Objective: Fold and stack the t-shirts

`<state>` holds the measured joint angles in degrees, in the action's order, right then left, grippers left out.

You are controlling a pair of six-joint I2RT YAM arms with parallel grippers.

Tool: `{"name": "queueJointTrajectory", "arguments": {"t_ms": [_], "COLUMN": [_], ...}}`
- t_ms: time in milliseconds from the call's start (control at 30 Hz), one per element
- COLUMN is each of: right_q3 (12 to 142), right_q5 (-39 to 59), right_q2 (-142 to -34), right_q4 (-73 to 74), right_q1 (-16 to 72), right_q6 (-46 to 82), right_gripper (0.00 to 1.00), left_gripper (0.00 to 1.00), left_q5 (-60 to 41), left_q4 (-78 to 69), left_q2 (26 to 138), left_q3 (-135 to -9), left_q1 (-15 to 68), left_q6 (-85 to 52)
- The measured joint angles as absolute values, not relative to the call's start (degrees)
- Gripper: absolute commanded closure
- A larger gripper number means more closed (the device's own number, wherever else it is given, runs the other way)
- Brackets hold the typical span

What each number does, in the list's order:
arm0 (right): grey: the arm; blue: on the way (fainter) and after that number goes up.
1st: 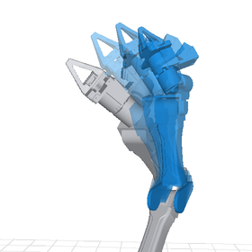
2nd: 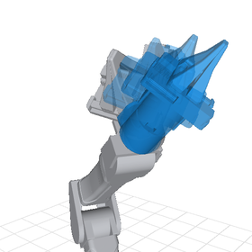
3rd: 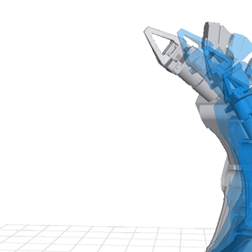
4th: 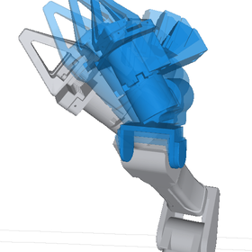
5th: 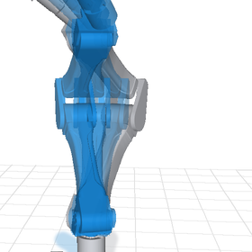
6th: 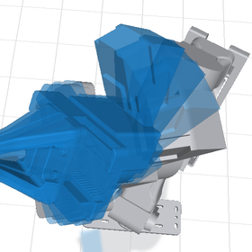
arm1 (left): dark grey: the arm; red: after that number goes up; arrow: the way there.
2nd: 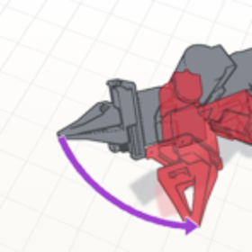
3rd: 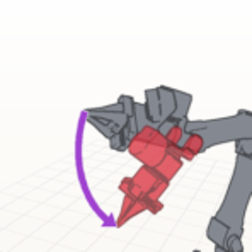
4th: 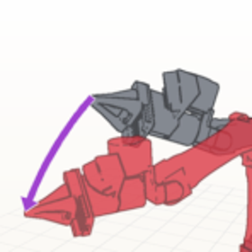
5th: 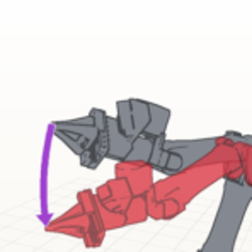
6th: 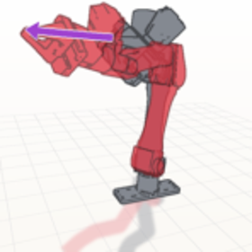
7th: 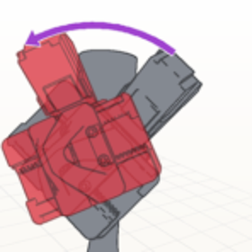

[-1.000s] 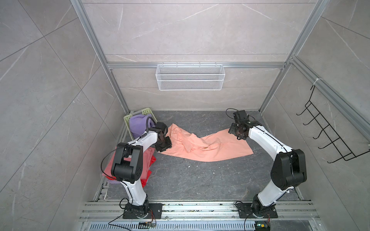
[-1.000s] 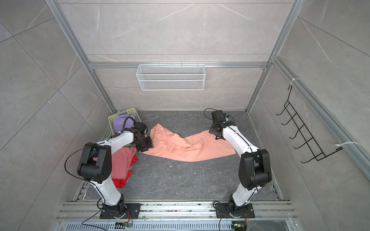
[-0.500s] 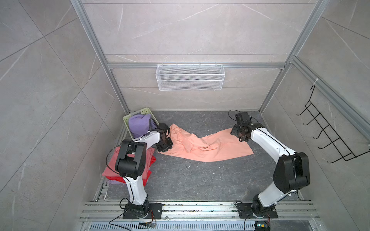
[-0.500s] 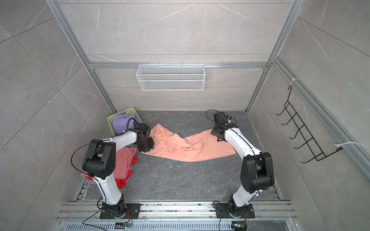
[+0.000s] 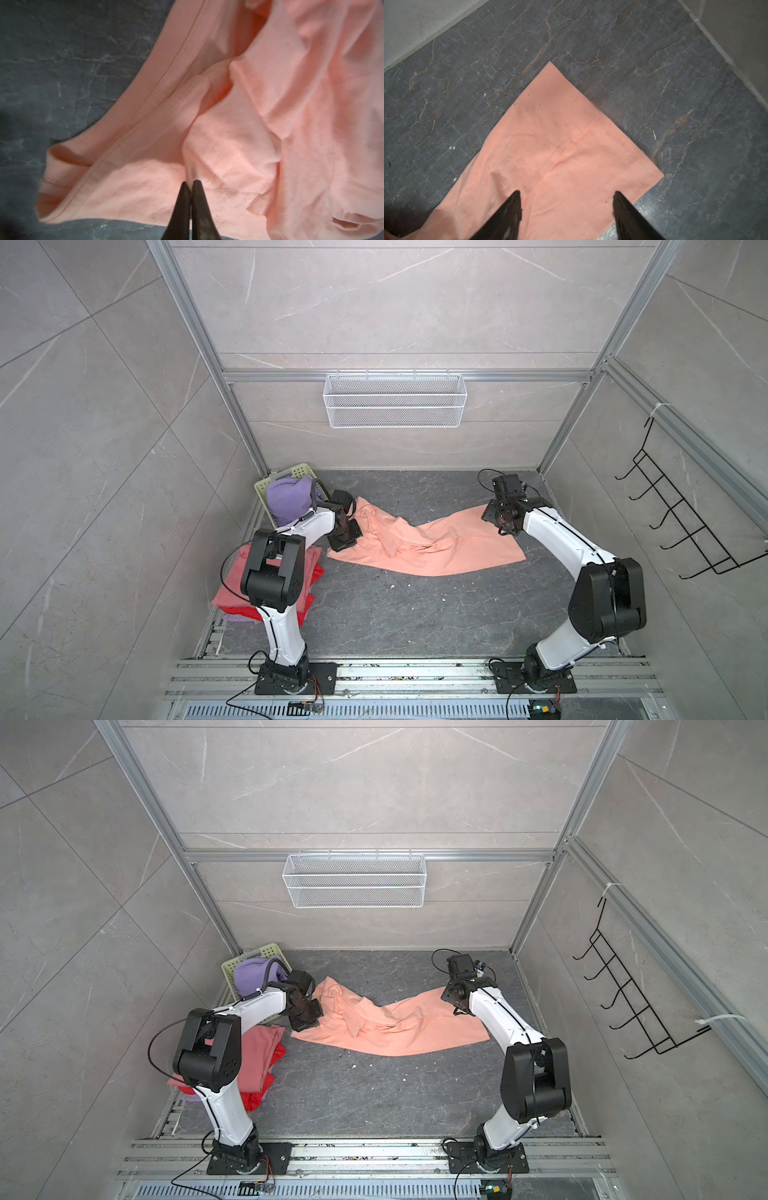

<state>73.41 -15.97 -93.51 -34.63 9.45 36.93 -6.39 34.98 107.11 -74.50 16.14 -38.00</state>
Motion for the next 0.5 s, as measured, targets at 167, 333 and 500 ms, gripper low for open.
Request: {"name": "queueJointTrajectory", "arguments": {"t_ms": [167, 333, 500], "right_q3": [72.9, 73.0, 73.2], "right_q5": [-12.8, -9.1, -5.8], "right_q2": [-93.6, -96.2, -101.7], "right_q4": [-32.9, -30.7, -29.9], "right_q1": [6.7, 2.9, 0.3], "right_q6": [37.1, 38.3, 40.3], "right_gripper": [0.27, 0.29, 0.35], "left_gripper": [1.00, 1.00, 1.00], "left_q5": [-6.2, -5.1, -5.1], "left_q4": [37.2, 37.9, 35.7], "left_q2": [102.8, 98.0, 95.3], "left_q3": [-77.4, -81.1, -82.3], "left_q1": [16.1, 16.1, 16.1], "left_q6": [-37.5, -37.3, -37.6]}}
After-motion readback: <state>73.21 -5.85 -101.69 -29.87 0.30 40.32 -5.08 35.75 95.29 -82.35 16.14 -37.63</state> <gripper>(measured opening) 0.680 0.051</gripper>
